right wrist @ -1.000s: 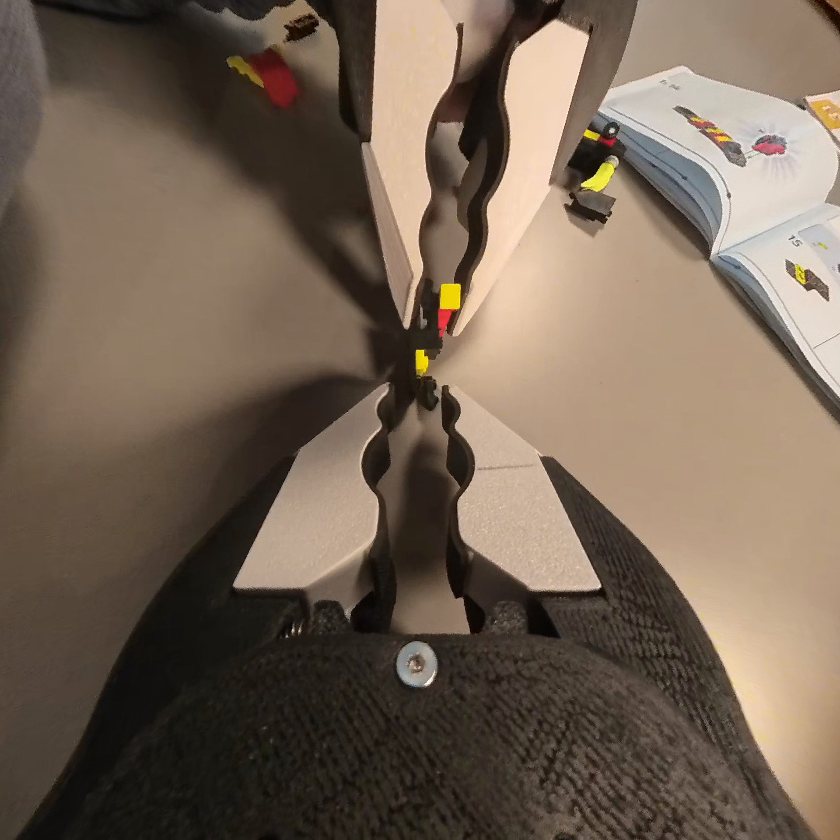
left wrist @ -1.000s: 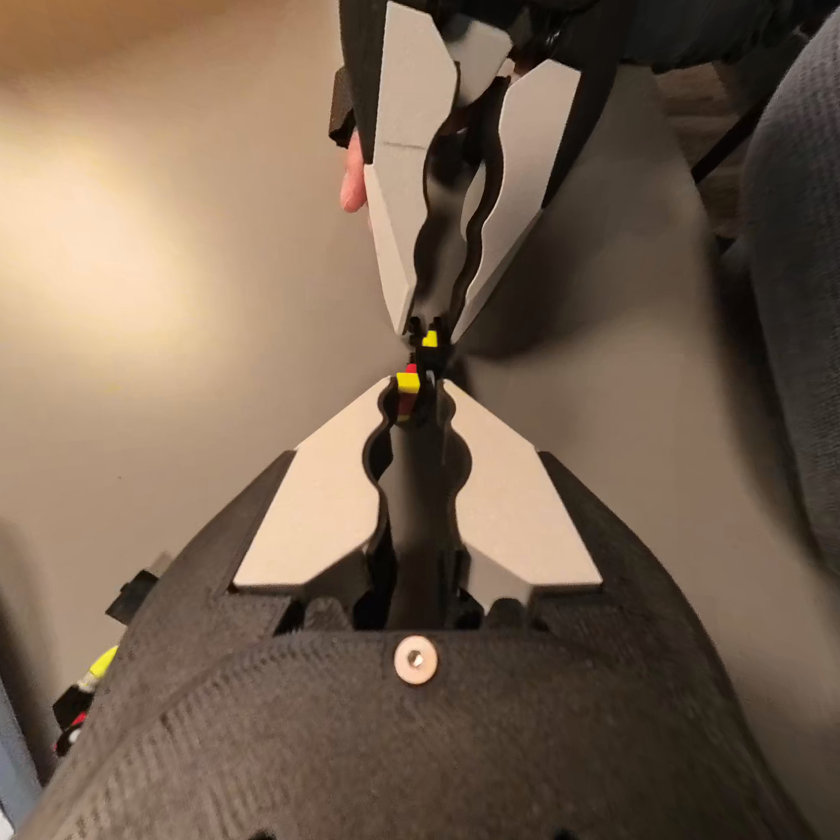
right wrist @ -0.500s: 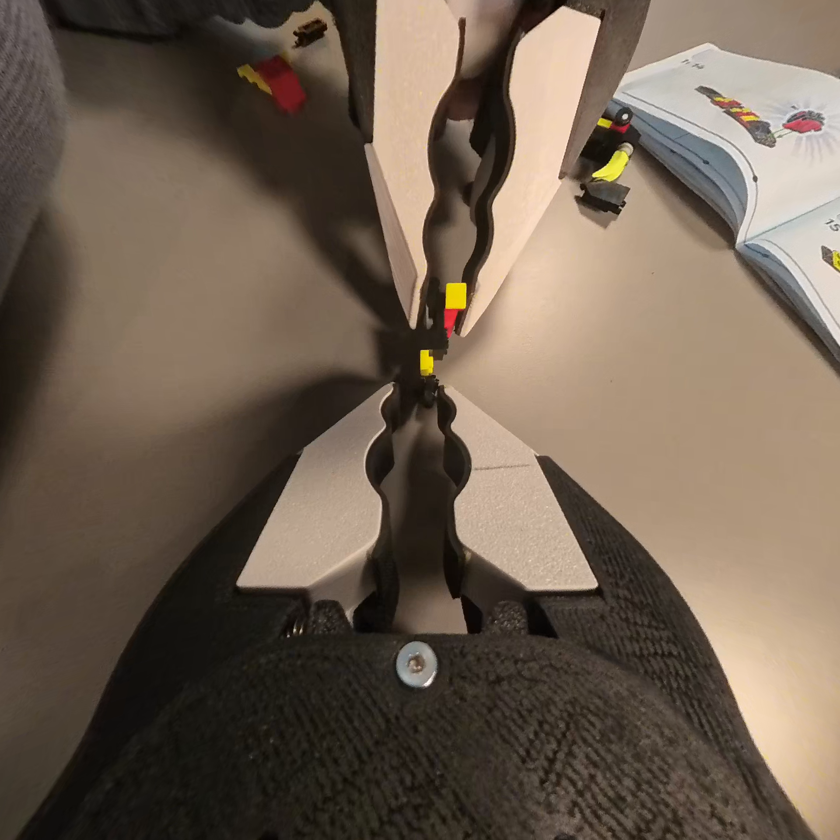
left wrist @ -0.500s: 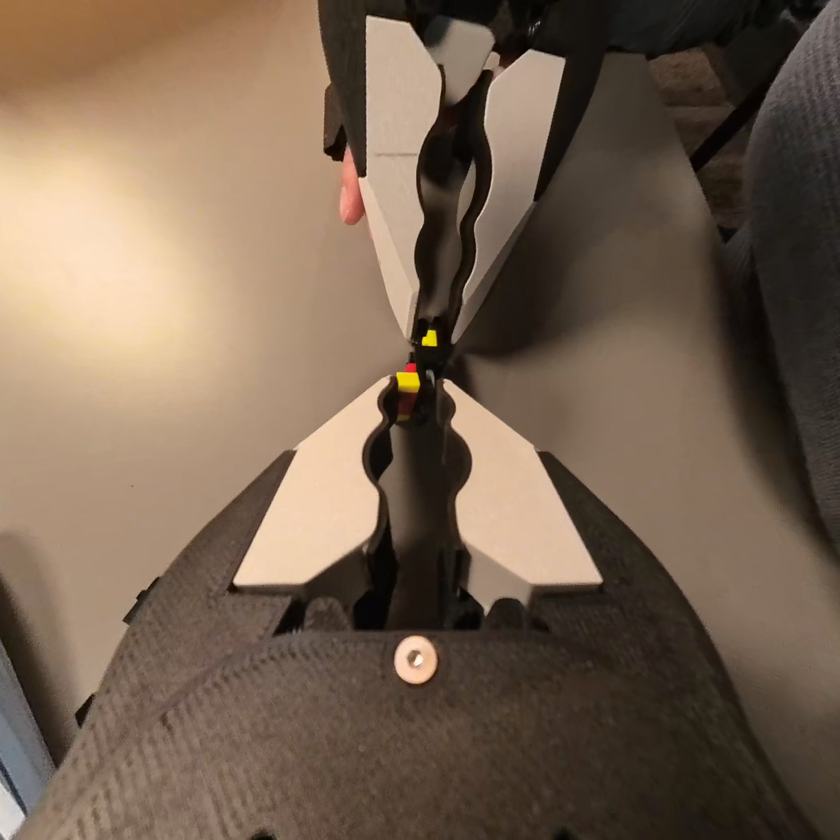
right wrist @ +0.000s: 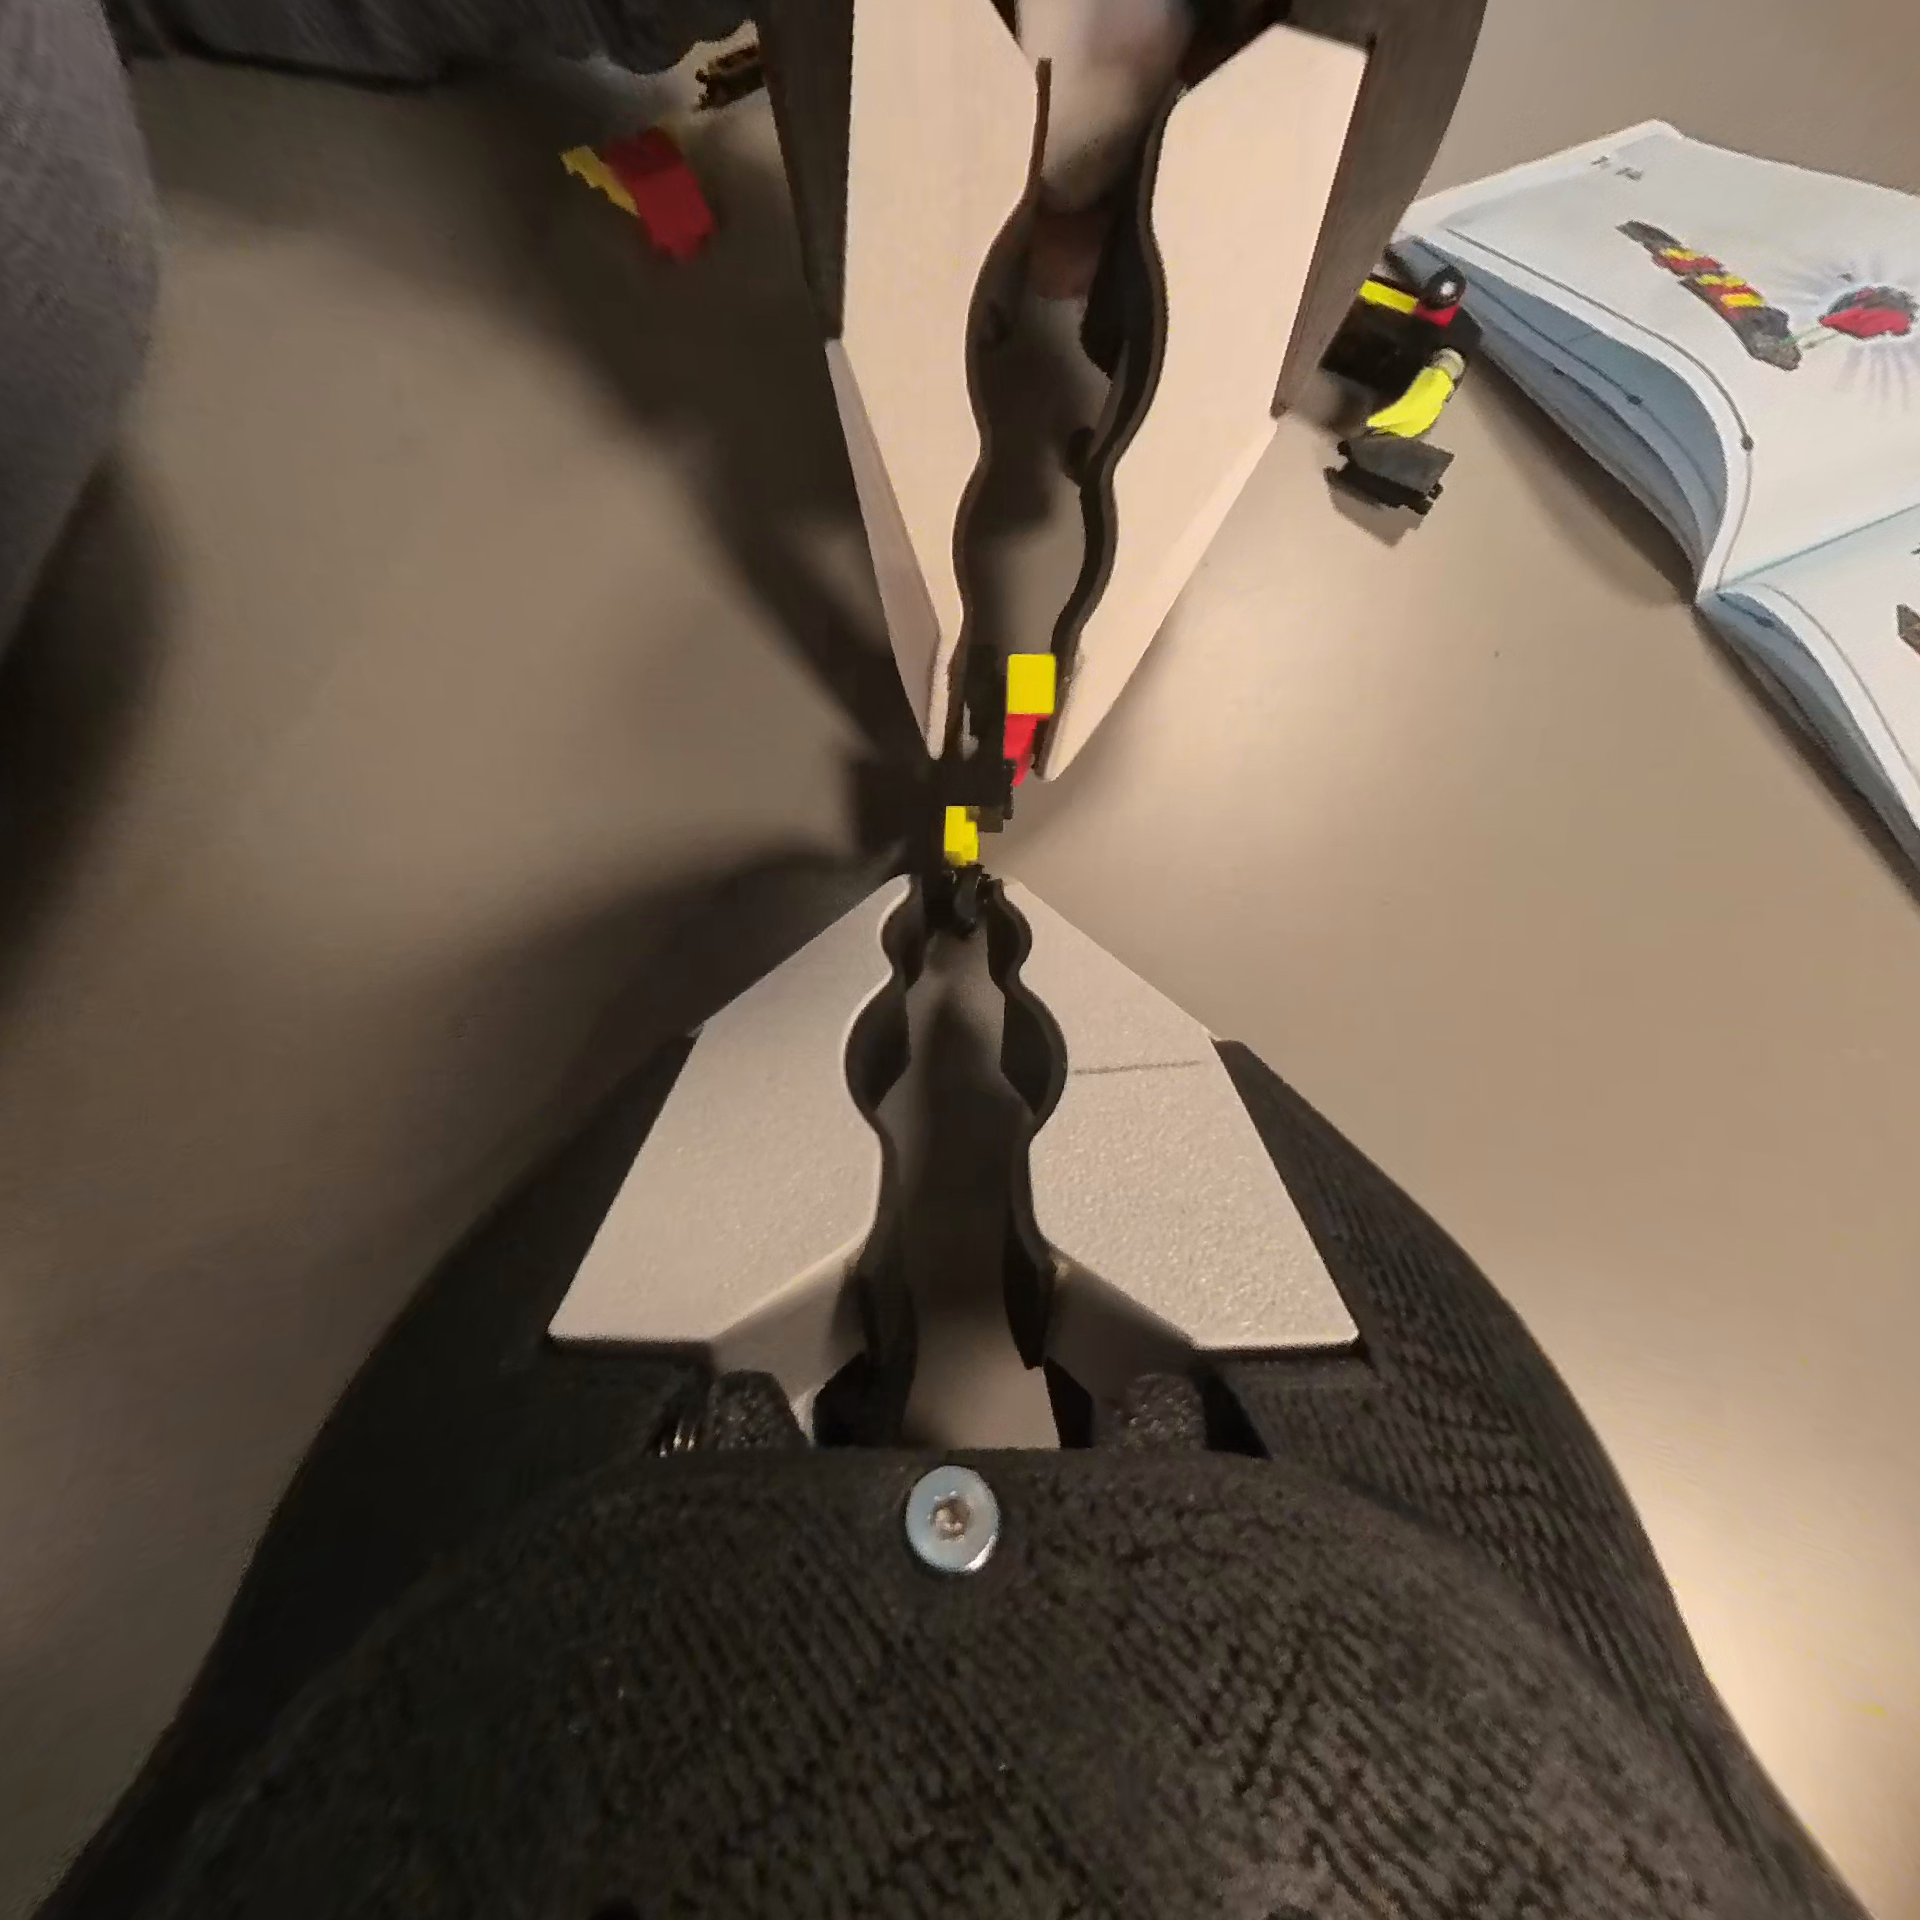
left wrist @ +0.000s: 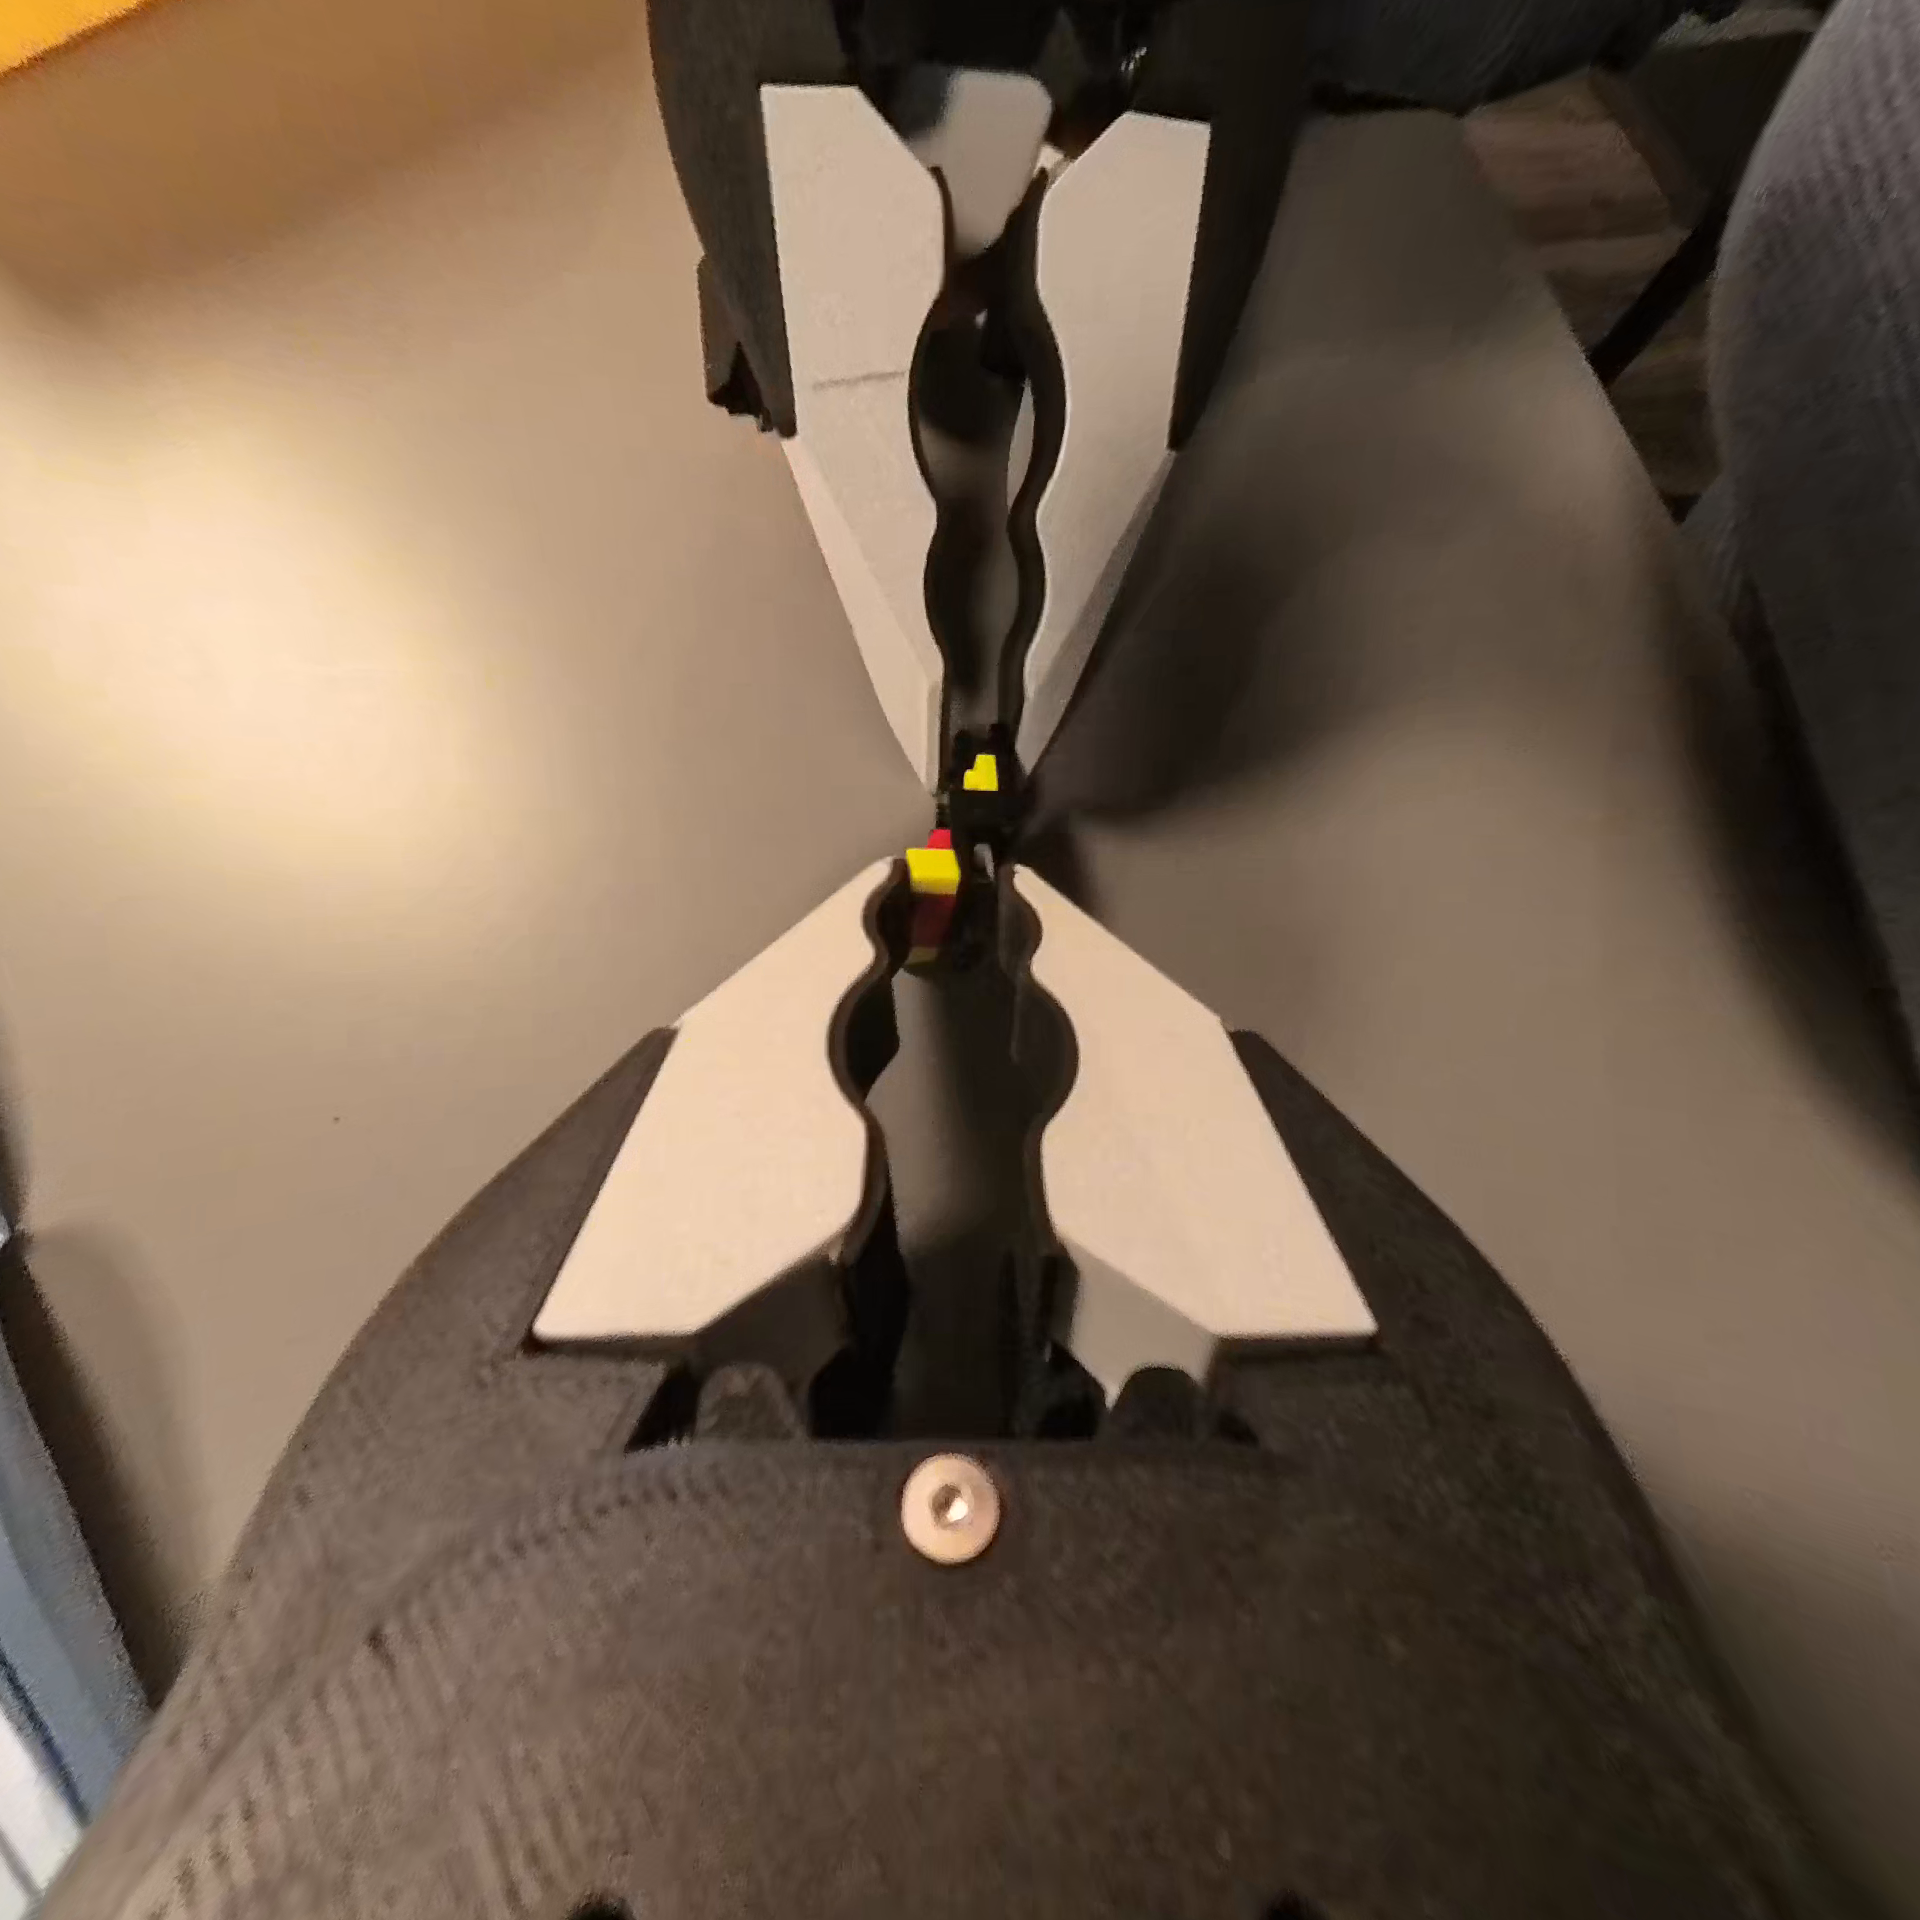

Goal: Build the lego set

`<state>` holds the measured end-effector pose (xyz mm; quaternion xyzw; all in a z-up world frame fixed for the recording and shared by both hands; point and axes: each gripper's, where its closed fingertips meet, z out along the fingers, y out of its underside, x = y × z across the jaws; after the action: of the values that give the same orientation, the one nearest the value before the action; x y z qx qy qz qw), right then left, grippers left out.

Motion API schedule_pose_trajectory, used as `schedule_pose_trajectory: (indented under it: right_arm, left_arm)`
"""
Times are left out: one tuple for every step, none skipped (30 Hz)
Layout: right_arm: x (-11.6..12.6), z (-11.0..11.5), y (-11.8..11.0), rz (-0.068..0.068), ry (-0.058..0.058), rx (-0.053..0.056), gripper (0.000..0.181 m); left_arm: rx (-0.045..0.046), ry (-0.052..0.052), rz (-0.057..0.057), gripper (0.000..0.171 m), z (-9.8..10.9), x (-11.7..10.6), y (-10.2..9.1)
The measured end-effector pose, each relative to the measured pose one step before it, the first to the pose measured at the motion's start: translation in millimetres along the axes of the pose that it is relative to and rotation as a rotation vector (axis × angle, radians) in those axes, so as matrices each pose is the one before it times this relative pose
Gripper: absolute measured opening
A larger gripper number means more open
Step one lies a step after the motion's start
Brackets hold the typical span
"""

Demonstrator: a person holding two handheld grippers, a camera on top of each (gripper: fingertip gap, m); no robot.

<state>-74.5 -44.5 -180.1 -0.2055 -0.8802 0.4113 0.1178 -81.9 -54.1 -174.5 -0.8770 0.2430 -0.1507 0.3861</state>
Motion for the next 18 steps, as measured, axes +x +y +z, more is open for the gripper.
schedule_pose_trajectory:
  right_arm:
    - [-0.16, 0.00, 0.00, -0.0153, 0.0081, -0.0001, 0.010]
    - [-0.28, 0.01, -0.14, -0.0178, 0.0102, 0.0002, 0.010]
    - [-0.32, 0.02, -0.25, -0.0248, 0.0128, 0.0007, 0.010]
    - [-0.35, 0.11, -0.34, -0.0299, 0.0143, 0.0011, 0.010]
    - [-0.91, -0.15, -0.51, -0.0256, 0.0080, 0.0006, 0.010]
    - [-0.91, -0.01, -0.39, -0.0237, 0.0050, 0.0009, 0.010]
    - [-0.81, -0.07, -0.44, -0.0247, 0.0058, 0.0008, 0.010]
    - [-0.99, -0.19, -0.52, -0.0287, 0.0067, 0.0013, 0.010]
    - [-0.78, -0.15, -0.41, -0.0285, 0.0094, 0.0003, 0.010]
    - [-0.84, -0.28, -0.64, -0.0353, 0.0110, 0.0024, 0.010]
    - [-0.72, -0.31, -0.72, -0.0350, 0.0148, 0.0038, 0.010]
    - [-0.55, -0.44, -0.88, -0.0307, 0.0152, 0.0047, 0.010]
    - [-0.52, -0.44, -0.91, -0.0293, 0.0123, 0.0075, 0.010]
    - [-0.78, -0.44, -0.80, -0.0262, 0.0091, 0.0070, 0.010]
    - [-0.88, -0.33, -0.82, -0.0267, 0.0054, 0.0071, 0.010]
    - [-1.05, -0.37, -0.78, -0.0230, 0.0009, 0.0077, 0.010]
    - [-1.12, -0.42, -0.83, -0.0201, -0.0027, 0.0097, 0.010]
    - [-0.97, -0.42, -0.87, -0.0123, -0.0054, 0.0112, 0.010]
  left_arm:
    - [0.00787, -0.0171, 0.0268, 0.016, -0.01, 0.17, 0.01]
    - [0.01000, -0.0194, 0.0320, 0.016, -0.08, 0.26, 0.12]
    - [0.00969, -0.0197, 0.0330, 0.016, -0.13, 0.41, 0.04]
    - [0.00884, -0.0206, 0.0383, 0.016, -0.12, 0.53, 0.15]
    - [0.00763, -0.0195, 0.0437, 0.015, -0.17, 0.95, -0.01]
    - [0.00200, -0.0191, 0.0384, 0.015, -0.15, 0.94, 0.14]
    - [-0.00052, -0.0185, 0.0345, 0.015, -0.16, 0.79, 0.02]
    - [0.00222, -0.0178, 0.0362, 0.015, -0.15, 1.20, -0.10]
    - [0.00102, -0.0212, 0.0349, 0.015, -0.16, 0.81, -0.05]
    - [-0.00003, -0.0204, 0.0372, 0.015, -0.28, 1.08, -0.18]
    - [0.00341, -0.0233, 0.0377, 0.015, -0.54, 0.83, -0.85]
    - [0.00535, -0.0250, 0.0355, 0.015, -0.81, 0.50, -0.93]
    - [0.00557, -0.0221, 0.0344, 0.015, -0.70, 0.83, -1.04]
    - [0.00425, -0.0156, 0.0283, 0.015, -0.58, 0.93, -0.99]
    - [0.00447, -0.0102, 0.0218, 0.015, -0.44, 0.95, -0.79]
    - [0.00477, -0.0035, 0.0147, 0.015, -0.39, 0.96, -0.83]
    - [0.00495, 0.0005, 0.0082, 0.015, -0.33, 0.81, -0.53]
    - [0.00535, 0.0035, 0.0027, 0.015, -0.38, 0.56, -0.50]
